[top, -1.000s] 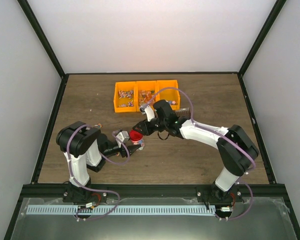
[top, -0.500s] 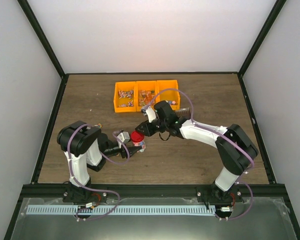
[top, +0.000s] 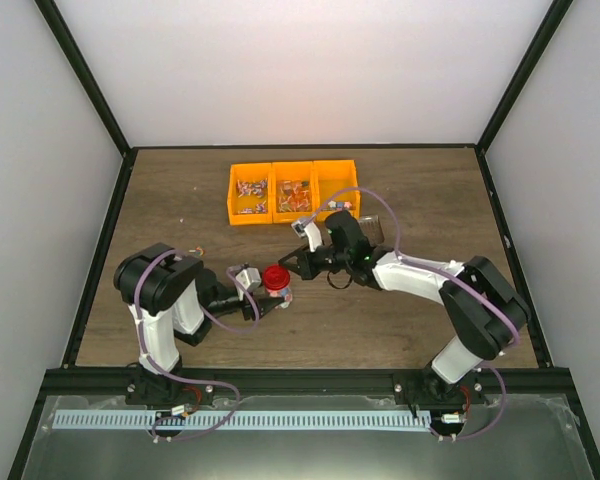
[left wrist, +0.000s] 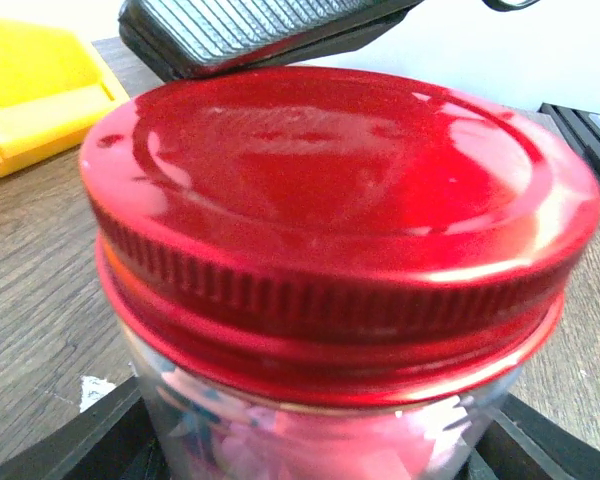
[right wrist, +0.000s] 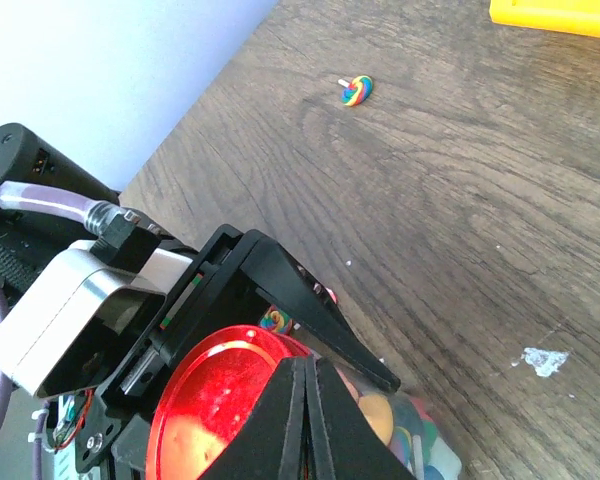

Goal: Pack the candies
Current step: Screw the bottle lid onto the packing bottle.

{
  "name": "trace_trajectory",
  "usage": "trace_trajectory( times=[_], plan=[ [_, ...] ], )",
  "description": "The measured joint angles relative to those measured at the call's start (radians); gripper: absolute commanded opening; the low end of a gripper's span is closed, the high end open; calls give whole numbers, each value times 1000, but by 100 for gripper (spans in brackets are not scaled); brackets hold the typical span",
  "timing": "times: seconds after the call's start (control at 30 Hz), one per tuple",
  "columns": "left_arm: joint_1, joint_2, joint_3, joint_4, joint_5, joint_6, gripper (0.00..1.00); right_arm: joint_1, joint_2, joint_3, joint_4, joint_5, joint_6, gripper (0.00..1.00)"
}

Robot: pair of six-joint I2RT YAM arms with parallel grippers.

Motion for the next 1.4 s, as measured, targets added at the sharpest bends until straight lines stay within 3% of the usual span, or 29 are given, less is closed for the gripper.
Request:
trace_trajectory(
  times=[0.3, 0.53, 0.73, 1.1, 1.4],
  plan=[
    [-7, -15, -19, 0, 0, 2, 46, -5, -26, -79, 105, -36, 30, 1],
    [-8, -19, -24, 0, -3, -2, 46, -7, -21, -108, 149, -66, 58, 18],
    [-8, -19, -27, 0, -5, -1, 46, -11, -22, -124, 181, -76, 76, 1],
    [-11, -35, -44, 0, -28, 1, 46, -15, -55, -187, 249, -102, 106, 5],
    [-10, -40, -51, 0, -50, -18, 45, -10, -24, -198, 336, -121, 132, 2]
  ],
)
